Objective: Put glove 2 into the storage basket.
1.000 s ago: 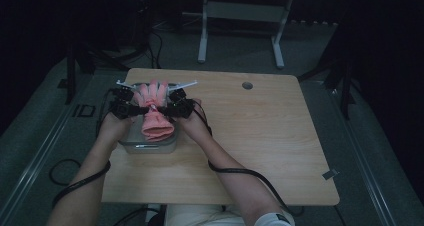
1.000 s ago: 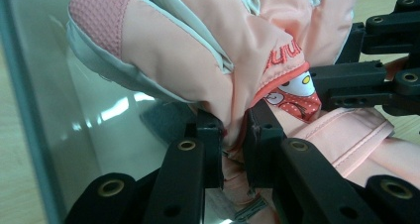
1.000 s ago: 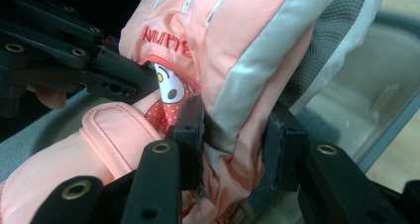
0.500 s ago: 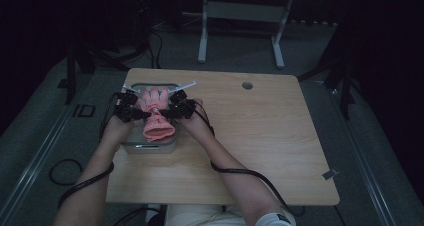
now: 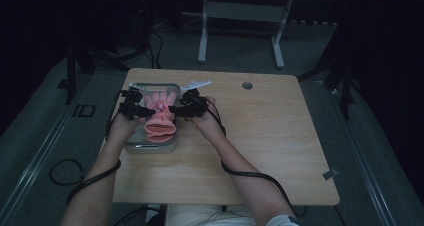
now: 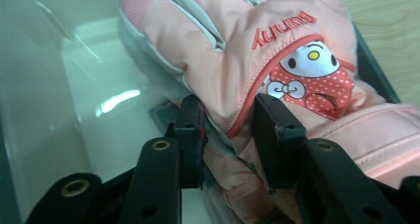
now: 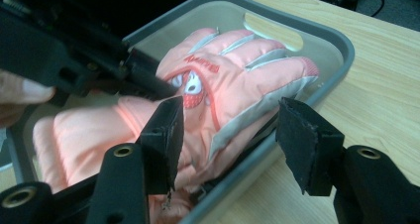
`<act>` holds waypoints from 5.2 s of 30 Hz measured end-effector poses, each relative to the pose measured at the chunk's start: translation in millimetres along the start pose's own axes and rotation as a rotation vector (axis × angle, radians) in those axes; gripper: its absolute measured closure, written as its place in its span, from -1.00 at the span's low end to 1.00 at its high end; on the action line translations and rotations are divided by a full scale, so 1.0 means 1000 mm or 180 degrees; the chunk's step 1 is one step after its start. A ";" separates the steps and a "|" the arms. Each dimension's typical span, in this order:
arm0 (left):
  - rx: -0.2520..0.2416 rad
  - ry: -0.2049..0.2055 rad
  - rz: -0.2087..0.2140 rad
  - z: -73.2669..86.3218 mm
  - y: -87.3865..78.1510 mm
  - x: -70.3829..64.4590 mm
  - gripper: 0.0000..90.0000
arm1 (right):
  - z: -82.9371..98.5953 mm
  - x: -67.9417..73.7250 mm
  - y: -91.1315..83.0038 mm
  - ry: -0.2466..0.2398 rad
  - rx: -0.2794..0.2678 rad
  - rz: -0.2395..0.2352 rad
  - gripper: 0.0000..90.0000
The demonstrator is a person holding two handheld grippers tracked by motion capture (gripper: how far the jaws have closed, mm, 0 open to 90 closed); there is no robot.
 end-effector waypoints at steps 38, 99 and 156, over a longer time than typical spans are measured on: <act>-0.0511 0.0068 0.0042 0.004 -0.041 0.005 -0.71 | 0.013 -0.011 -0.045 -0.0078 -0.0152 -0.0087 -0.62; -0.0950 0.1778 0.1236 0.051 -0.021 -0.216 -0.82 | 0.117 -0.060 -0.109 -0.0182 0.0057 0.0050 -0.63; -0.0753 0.2048 0.1333 0.098 0.044 -0.243 -0.82 | 0.196 -0.088 -0.137 -0.0201 0.0011 0.0155 -0.68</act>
Point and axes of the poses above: each handheld gripper's, and its own axes: y roughly forward along the jaws, z roughly out of its underside, x roughly to its left, the point moved 2 cm from there along y, roughly forward along the jaws, and after that the axes turned 10 degrees about y, right-handed, at the moved point
